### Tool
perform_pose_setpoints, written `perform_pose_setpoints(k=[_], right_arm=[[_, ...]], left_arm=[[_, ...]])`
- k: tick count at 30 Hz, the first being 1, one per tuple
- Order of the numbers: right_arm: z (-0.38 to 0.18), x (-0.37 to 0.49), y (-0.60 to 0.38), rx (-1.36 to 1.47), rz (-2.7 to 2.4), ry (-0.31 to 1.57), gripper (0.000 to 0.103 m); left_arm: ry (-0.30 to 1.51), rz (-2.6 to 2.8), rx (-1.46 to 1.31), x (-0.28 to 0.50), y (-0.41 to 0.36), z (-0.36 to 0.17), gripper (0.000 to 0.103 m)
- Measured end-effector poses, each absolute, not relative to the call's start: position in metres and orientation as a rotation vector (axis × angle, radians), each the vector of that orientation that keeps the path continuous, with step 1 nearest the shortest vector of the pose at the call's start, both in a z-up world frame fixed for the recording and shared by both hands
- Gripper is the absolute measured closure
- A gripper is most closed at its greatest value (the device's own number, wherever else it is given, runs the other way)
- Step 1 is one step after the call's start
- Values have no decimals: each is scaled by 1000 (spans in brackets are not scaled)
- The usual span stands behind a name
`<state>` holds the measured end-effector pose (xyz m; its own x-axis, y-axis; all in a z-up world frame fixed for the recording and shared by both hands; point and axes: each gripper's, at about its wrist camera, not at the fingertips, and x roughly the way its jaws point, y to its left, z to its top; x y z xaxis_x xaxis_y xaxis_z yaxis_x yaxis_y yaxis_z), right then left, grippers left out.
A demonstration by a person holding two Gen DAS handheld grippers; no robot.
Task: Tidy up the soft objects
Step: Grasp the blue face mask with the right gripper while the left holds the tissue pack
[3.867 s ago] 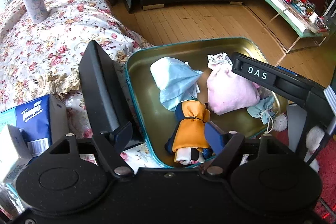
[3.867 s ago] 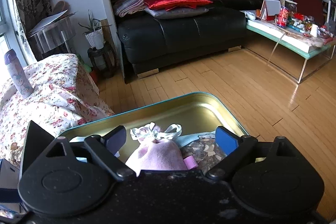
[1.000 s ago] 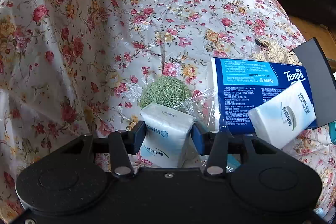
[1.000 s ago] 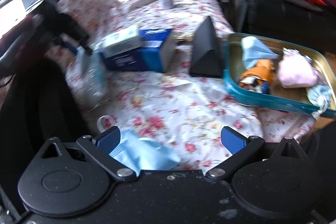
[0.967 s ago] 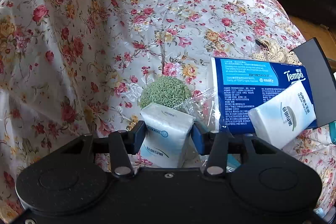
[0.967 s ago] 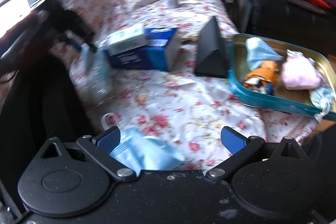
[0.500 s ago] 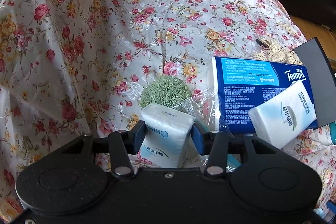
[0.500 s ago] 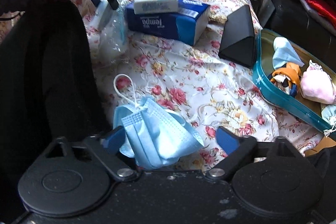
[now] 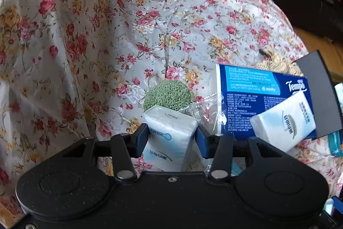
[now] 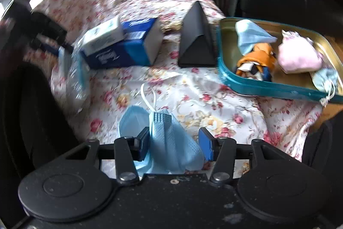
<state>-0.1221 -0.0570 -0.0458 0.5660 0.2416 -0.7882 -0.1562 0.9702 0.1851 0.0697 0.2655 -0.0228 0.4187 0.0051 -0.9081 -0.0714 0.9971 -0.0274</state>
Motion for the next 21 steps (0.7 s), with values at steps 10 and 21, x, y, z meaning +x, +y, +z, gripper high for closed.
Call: perform_pose_setpoints(k=[10,21], right_arm=[[-41,-121,-69,172,212,890,59],[-36,-123,-75,223,241,855,52]], left_arm=[[1068,53,-135,62,275,-14,56],[1024,75,-161,57,279,-8,56]])
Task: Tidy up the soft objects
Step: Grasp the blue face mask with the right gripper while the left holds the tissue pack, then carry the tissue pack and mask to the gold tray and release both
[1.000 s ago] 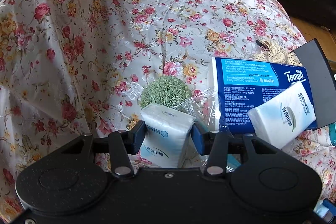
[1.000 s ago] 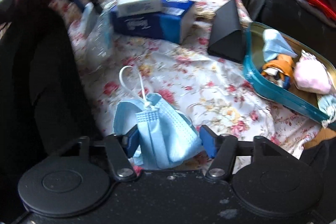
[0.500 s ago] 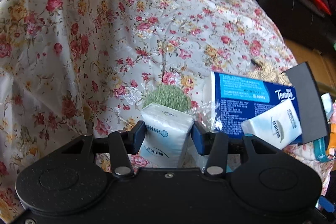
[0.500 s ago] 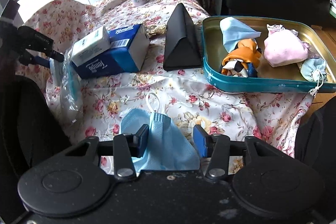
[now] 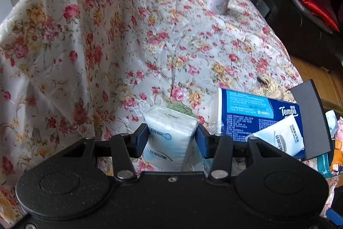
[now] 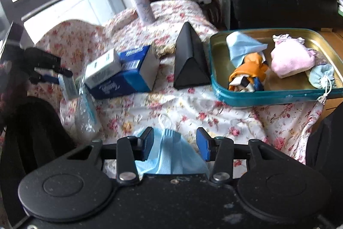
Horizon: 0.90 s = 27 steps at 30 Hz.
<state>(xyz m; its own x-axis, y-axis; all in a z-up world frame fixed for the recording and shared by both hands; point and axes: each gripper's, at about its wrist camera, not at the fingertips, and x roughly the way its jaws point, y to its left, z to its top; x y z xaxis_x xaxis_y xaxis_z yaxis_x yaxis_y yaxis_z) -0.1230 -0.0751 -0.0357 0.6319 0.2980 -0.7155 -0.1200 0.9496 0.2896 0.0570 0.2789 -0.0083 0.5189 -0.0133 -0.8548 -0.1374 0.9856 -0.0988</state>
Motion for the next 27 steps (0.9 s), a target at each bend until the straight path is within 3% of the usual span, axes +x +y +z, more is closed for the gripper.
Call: perform_pose_setpoints(k=[1,2,4,5,9,10,11,13,15,27], right_arm=[[-38,-121,-71,201,246,878,32],[-40,-120,-67,180,242,892,20],[-46,-117,-57,109,223,920,16],[-49,-114,-53,83,217,937,9],[-64,-102,-40,42,233,1016,9],[-67,-101,-38,36,245,1026,19],[-68,-100,-35,28,260,1035,41],[-70,-100,-32,28,301,1053,64],[-66,-104,-30,26,320,1033,73],[-33,-108,-49,163,331,886,76]], left_arm=[[1040,73,-160,59,278,-10,56],[1054,78,-155,61,277,-11,56],[1075,78,-145,64,275,-14,56],[1083,76,-140,64,274,-15,56],[1092,76,-133,64,274,-17,56],[1088,76,-138,64,274,-16,56],[1085,76,-142,63,275,-16,56],[1074,75,-151,62,277,-14,56],[1052,76,-151,59,277,-12,57],[968,118,-106,50,274,6,57]])
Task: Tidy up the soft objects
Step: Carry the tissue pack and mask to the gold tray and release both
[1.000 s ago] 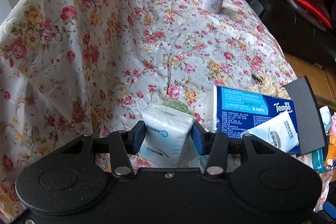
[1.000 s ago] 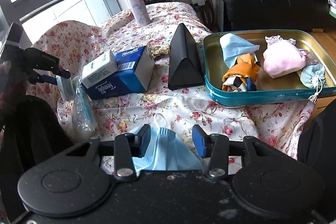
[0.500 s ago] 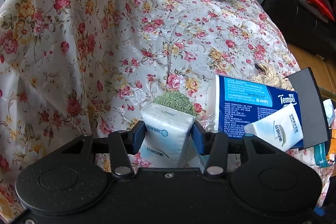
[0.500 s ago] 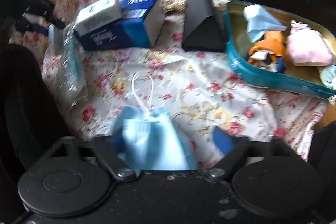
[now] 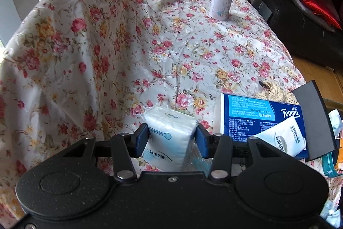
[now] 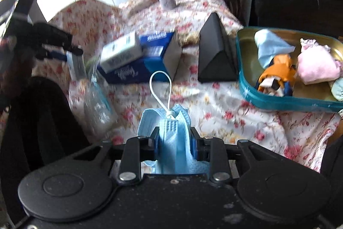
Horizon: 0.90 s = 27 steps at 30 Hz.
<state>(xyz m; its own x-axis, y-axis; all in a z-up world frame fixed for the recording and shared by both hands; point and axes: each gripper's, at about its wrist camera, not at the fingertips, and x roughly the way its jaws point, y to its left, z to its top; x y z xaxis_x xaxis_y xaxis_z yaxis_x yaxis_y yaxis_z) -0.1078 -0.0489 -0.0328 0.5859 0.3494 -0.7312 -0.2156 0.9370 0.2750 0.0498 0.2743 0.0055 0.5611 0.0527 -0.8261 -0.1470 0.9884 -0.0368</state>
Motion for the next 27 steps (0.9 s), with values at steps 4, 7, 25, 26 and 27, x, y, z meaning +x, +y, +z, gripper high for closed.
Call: perform_pose_setpoints(k=[4,7,25,26,27], right_arm=[[-22,-105,-57,175,310,847,76],[-17,-100,-67,181,286,822,76],[-10,-66,-179,266,-52,695,76],[-10,-62,-184,270,-68,688,76],[-11,-60,-189,276,-82,682,76]], left_arm=[[936,125,-90,44,269,18,57],[903,115,-74,41,261,33,57],[807,-244,3,50,116,99,56],[812,-268,9,53,105,98,56],[819,-289,13,54,96,97,56]])
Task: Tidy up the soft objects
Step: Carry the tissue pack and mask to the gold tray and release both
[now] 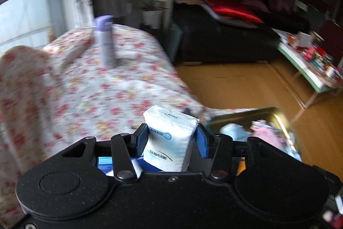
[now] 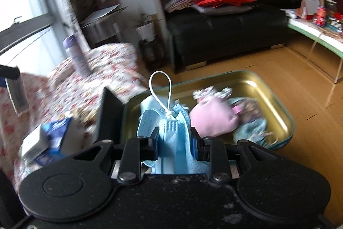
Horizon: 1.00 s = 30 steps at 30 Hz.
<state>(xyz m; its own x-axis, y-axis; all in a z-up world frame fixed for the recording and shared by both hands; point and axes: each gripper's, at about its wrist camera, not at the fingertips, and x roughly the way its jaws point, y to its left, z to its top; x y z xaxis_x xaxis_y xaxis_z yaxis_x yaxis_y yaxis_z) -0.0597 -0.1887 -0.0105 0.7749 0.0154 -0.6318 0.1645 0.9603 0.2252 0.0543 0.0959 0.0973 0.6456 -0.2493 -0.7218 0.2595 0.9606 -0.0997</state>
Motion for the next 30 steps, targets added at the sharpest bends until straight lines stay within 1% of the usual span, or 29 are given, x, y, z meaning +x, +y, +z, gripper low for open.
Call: perform_pose_setpoints(k=[12,22,24,25,26,28,30], right_arm=[[-27,-17,-233,370,-232,622,75],[-36,-15,-253,444,-264,610,72],[-38,-14,-256,460,-264,616,72],[-39,-13,-257,469,-265,618,72],[-40,-12,-258,480,-264,621,71],[-41,-10,-260,494,-266,622,71],[-41,-8,-261,498,-271,622,70]], left_arm=[[953,-445,70,75,-3,61,56],[1072,-459,112,93,-42,20,55],[1082,-457,126,94,-48,16,48],[1079,-452,134,95,-49,15,38],[1068,-446,140,95,-50,15,30],[1051,-442,150,94,-51,14,26],[1053,-443,155,95,-52,13,26]])
